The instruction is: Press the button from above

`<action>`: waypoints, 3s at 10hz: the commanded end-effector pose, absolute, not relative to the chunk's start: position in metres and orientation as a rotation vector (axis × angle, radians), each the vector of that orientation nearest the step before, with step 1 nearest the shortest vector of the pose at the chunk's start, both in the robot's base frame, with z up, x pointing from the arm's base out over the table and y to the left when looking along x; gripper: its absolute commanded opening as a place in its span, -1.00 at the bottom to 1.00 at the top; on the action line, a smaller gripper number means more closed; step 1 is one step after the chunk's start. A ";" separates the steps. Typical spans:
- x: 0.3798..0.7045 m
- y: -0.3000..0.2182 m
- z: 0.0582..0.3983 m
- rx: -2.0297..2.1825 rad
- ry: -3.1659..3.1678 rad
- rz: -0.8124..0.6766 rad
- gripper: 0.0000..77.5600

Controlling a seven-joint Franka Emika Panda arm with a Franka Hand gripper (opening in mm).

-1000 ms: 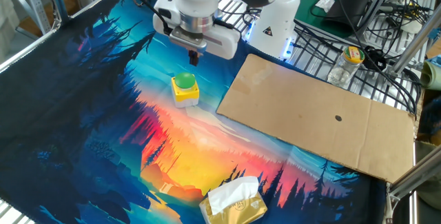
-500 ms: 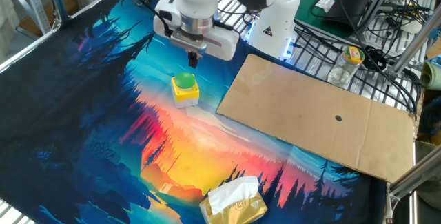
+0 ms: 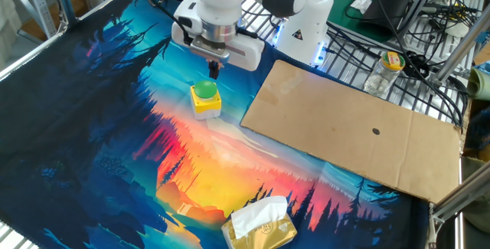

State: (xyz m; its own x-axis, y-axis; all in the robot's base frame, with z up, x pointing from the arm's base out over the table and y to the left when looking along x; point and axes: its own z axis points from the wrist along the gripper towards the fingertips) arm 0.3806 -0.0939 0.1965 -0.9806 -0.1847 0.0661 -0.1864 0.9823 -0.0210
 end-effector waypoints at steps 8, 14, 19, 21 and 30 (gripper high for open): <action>0.381 -0.094 0.197 0.215 -2.957 0.086 -1.00; 0.372 -0.094 0.168 0.228 -2.963 0.109 -1.00; 0.378 -0.109 0.149 0.276 -2.967 0.108 -1.00; 0.378 -0.109 0.149 0.276 -2.966 0.115 -1.00; 0.384 -0.112 0.150 0.282 -2.978 0.114 -1.00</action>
